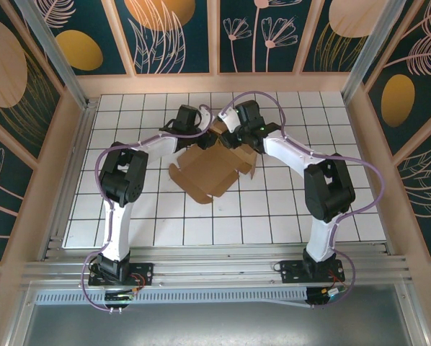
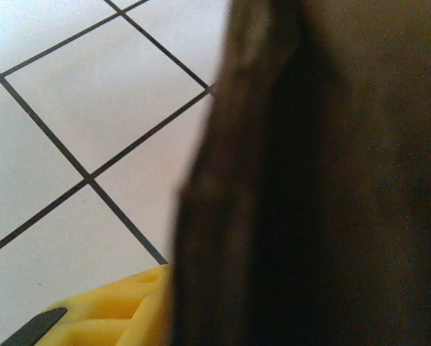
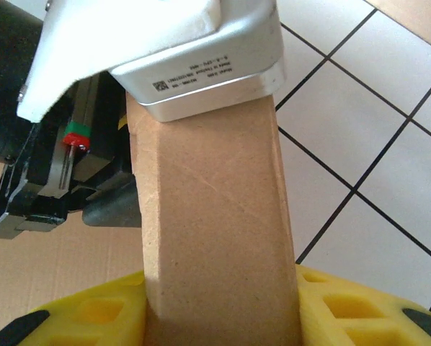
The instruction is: Fold the paper box
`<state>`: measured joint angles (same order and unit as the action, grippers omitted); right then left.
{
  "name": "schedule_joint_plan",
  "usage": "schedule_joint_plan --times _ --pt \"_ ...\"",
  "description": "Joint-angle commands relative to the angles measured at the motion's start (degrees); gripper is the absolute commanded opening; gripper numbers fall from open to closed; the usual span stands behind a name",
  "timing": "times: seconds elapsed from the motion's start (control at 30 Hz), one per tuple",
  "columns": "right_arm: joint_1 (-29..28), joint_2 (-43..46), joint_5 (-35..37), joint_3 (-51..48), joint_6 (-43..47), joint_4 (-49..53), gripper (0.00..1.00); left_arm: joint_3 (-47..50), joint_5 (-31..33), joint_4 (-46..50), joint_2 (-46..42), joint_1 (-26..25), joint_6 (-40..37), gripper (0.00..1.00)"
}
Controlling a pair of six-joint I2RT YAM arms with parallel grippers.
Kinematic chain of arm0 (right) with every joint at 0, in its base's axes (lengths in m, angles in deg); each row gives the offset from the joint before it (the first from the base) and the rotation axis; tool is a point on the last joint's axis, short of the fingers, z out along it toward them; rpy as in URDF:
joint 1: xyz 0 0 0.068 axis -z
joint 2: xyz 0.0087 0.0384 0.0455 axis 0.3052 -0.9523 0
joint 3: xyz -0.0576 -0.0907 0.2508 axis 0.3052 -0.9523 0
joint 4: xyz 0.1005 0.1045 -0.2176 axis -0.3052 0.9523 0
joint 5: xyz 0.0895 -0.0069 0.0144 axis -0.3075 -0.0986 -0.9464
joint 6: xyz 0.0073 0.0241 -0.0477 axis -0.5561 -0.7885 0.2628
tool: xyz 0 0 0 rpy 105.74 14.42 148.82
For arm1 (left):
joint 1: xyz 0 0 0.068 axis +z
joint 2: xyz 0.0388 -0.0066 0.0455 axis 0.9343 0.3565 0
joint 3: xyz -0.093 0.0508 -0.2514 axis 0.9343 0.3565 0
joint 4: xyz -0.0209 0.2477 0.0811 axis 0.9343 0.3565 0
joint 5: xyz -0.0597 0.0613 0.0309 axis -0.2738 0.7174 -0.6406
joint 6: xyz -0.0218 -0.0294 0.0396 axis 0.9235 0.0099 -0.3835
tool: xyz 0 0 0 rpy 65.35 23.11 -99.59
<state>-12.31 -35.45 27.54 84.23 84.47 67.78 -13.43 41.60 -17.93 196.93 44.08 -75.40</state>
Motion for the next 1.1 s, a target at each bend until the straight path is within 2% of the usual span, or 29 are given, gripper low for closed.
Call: schedule_joint_plan --times 0.0,0.1,0.17,0.37,0.47,0.53,0.6,0.63,0.7,0.83,0.87,0.97,1.0,1.07 --pt "-0.94 1.67 -3.61 -1.15 0.06 0.55 0.44 -0.18 1.26 -3.13 2.09 -0.01 2.87 0.23" --pt "-0.94 2.12 -3.44 -1.59 0.03 0.46 0.44 -1.77 2.27 -2.06 2.9 -0.01 2.92 0.06" --pt "-0.94 2.43 -3.52 -2.0 -0.14 0.16 0.44 -2.03 3.87 -1.74 3.06 -0.01 3.31 0.0" --pt "-0.94 2.98 -4.57 -3.14 -0.86 -1.08 0.44 -1.47 8.95 -1.24 3.47 -0.01 7.71 0.01" --pt "-0.94 3.09 -4.67 -3.28 -1.03 -1.21 0.44 -0.46 10.45 -1.64 3.63 -0.01 10.37 0.09" --pt "-0.94 3.24 -4.62 -3.37 -0.9 -1.22 0.44 0.29 10.46 -2.73 3.45 -0.01 11.87 0.18" --pt "-0.85 3.43 -4.58 -3.64 -0.85 -1.3 0.44 0.33 9.46 -3.3 3.5 -0.01 12.42 0.22" --pt "-0.85 3.52 -4.54 -3.78 -0.89 -1.37 0.44 0.27 9.24 -3.48 3.45 -0.01 12.7 0.21" --pt "-0.85 3.7 -4.53 -4.06 -1.03 -1.72 0.44 0.3 9.49 -3.81 3.29 -0.01 13.22 0.02" --pt "-0.85 4.14 -4.65 -4.73 -1.38 -2.48 0.45 1.9 8.44 -5.45 1.76 -0.01 13.79 0.0" --pt "-0.85 4.14 -4.66 -4.82 -1.45 -2.66 0.45 2.67 7.27 -6.03 0.98 -0.01 13.8 0.01" --pt "-0.81 4.06 -4.41 -4.81 -1.29 -2.79 0.46 6.45 4.76 -7.71 -2.21 -0.01 14.6 0.32" --pt "-0.76 4.13 -4.17 -4.65 -1.1 -2.74 0.46 8.21 4.46 -8.24 -3.69 -0.01 14.96 0.4" --pt "-0.68 4.13 -3.88 -4.44 -0.72 -2.71 0.47 11.71 4.46 -9.11 -6.68 -0.01 15.92 0.49"
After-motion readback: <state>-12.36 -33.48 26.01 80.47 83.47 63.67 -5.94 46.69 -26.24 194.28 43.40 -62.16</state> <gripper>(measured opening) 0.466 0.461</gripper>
